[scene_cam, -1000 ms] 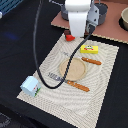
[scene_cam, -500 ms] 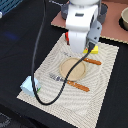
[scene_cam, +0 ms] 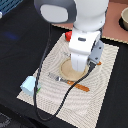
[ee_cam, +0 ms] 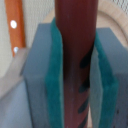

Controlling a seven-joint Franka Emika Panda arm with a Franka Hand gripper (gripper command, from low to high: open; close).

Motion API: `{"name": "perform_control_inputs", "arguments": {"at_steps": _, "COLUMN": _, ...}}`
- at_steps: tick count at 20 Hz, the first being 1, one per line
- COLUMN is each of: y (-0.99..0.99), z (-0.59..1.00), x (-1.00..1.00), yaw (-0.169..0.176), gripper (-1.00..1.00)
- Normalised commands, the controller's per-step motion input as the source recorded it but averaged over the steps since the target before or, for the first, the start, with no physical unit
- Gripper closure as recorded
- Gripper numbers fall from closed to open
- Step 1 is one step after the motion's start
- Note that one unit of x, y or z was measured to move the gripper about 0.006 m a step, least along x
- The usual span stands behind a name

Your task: Interact with the objects in diverse but meaningful ways.

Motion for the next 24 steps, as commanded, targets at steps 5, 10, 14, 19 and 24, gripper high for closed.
{"name": "perform_control_inputs", "arguments": {"at_steps": 5, "y": -0.03, "z": -0.15, "x": -0.10, "yaw": 0.000, "gripper": 1.00}}
{"name": "perform_control_inputs", "arguments": {"at_steps": 10, "y": 0.08, "z": 0.21, "x": 0.11, "yaw": 0.000, "gripper": -1.00}}
{"name": "perform_control_inputs", "arguments": {"at_steps": 14, "y": 0.16, "z": 0.42, "x": 0.18, "yaw": 0.000, "gripper": -1.00}}
{"name": "perform_control_inputs", "arguments": {"at_steps": 19, "y": 0.14, "z": 0.71, "x": 0.09, "yaw": 0.000, "gripper": -1.00}}
{"name": "perform_control_inputs", "arguments": {"at_steps": 24, "y": 0.06, "z": 1.00, "x": -0.03, "yaw": -0.035, "gripper": -1.00}}
